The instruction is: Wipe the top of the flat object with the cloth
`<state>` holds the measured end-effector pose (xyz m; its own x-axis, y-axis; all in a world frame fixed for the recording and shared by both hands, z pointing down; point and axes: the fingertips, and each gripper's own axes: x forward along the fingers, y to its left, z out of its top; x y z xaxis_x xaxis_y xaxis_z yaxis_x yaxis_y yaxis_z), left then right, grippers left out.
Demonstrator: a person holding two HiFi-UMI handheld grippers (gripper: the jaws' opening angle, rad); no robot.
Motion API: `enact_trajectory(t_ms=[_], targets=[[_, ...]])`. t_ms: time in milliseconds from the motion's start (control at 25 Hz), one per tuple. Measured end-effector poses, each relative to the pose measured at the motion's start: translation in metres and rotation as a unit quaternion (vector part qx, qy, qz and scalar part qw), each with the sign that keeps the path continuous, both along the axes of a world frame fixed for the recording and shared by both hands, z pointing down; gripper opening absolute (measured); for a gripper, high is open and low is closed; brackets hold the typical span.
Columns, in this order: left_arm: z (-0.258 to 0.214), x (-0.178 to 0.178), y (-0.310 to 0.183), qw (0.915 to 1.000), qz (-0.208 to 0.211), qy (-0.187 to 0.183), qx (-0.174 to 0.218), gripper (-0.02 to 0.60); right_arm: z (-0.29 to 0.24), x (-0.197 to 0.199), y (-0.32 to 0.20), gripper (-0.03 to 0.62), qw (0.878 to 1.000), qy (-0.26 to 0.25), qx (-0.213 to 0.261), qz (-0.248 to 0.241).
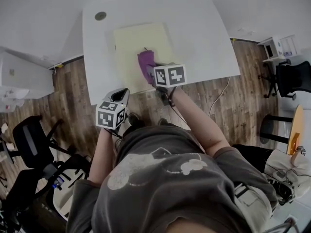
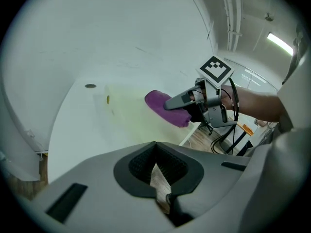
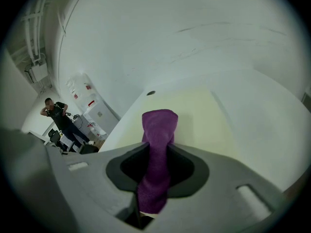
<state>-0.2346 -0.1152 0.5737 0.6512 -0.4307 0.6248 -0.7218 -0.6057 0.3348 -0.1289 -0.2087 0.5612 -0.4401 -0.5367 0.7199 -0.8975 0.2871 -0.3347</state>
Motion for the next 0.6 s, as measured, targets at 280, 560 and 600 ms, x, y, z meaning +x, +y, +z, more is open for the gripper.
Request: enact_trajectory(t_ms=[280,560,600], targets=[[0.0,0.001,-0.001,0.9996,-0.023,-0.015,-0.001,-0.002,0.001,0.054,-0.002,0.094,0.999,0.0,0.004,0.032],[0.0,0.003,-0.001,0.9992,-0.032,-0.024,-0.005,-0.003,0.0,0.092,0.0,0.094,0.997,-0.006,0.005,0.071],[0.0,0.003,-0.001,0.9991,-0.033,-0.024,-0.005,-0.003,0.0,0.097,0.001,0.094,0.997,-0.004,0.005,0.075]])
